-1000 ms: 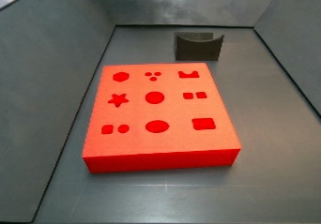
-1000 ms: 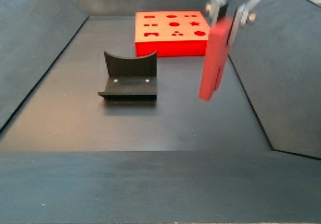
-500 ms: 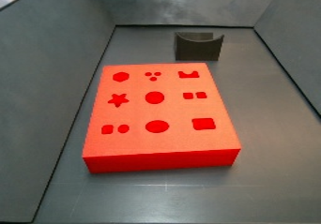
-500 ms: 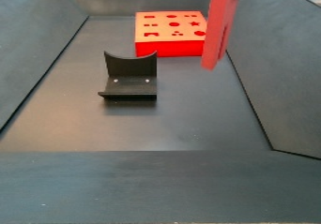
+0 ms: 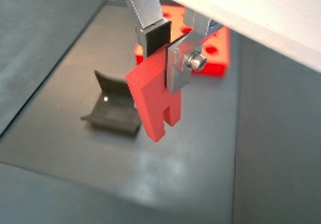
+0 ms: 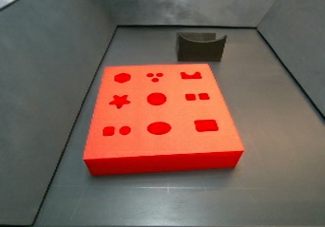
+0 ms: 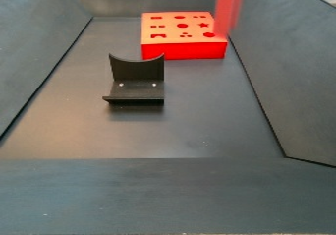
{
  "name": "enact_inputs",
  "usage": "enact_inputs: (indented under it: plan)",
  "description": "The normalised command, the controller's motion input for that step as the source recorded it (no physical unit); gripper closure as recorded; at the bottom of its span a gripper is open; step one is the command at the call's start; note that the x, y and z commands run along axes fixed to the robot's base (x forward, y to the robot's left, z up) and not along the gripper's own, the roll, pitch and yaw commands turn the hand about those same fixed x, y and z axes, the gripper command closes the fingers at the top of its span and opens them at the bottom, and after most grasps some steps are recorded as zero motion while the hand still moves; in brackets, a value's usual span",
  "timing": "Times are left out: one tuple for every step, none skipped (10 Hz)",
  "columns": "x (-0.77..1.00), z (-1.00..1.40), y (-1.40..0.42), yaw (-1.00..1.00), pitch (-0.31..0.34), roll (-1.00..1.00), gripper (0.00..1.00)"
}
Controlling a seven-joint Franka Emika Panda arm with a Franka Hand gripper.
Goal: Pick up the double-square object. Move up. Move to above the board. Insert the double-square object.
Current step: Move to above the board.
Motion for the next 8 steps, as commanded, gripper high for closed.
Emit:
enact_inputs:
  plan:
    - [0.04,0.08,-1.0,1.0,0.189,-0.04,1.0]
    - [0.04,0.08,-1.0,1.0,0.168,-0.06,1.0]
    - [0.04,0.09,-1.0,1.0,0.161,-0.04,1.0]
    - [0.04,0.09,-1.0,1.0,0.16,-0.04,1.0]
    - [0.04,0.09,-1.0,0.78,0.121,-0.04,1.0]
    - [0.05,0.09,-1.0,0.45,0.077,-0.01,1.0]
    - [0.05,0.1,-1.0,0.22,0.048,0.02,1.0]
    - [0.05,0.1,-1.0,0.15,0.037,0.01,1.0]
